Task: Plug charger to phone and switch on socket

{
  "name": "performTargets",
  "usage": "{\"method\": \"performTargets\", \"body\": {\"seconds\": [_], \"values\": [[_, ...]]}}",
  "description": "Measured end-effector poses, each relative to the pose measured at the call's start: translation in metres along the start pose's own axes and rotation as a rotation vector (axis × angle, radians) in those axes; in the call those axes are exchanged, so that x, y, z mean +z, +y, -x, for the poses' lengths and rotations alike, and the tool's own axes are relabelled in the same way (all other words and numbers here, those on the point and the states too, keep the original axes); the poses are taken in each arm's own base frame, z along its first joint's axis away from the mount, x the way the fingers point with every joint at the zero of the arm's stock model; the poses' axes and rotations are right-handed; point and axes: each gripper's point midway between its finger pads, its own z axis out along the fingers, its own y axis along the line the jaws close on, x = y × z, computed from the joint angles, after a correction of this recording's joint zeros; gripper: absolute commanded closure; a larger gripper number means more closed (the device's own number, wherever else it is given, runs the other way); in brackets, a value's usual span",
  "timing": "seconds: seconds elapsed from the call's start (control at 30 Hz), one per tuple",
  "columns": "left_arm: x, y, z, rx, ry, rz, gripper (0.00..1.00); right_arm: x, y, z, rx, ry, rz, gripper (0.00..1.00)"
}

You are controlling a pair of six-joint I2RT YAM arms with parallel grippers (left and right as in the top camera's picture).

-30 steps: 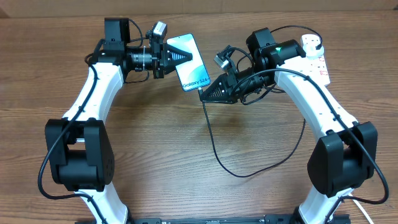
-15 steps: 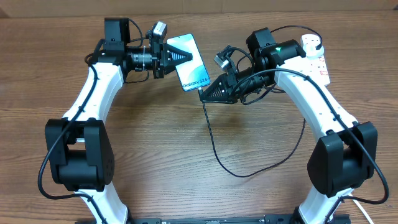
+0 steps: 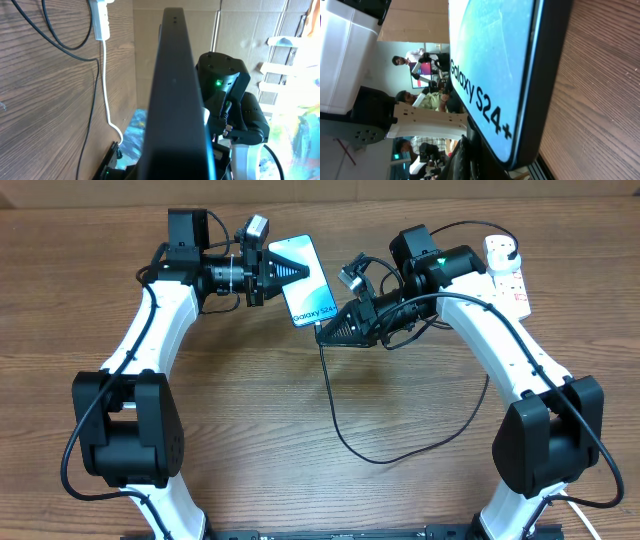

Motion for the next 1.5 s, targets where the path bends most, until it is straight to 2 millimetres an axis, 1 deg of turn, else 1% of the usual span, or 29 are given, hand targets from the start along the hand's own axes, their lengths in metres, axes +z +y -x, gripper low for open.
{"method": "performTargets", "body": {"seconds": [1.07, 1.5], "values": [[0.000, -0.004, -0.004, 0.005, 0.023, -0.024, 0.96, -0.001, 0.003, -0.002, 0.022, 0.004, 0.019, 0.96], [0.000, 0.005, -0.012, -0.026, 0.028, -0.008, 0.96, -0.004, 0.001, -0.005, 0.054, 0.006, 0.013, 0.96]]}}
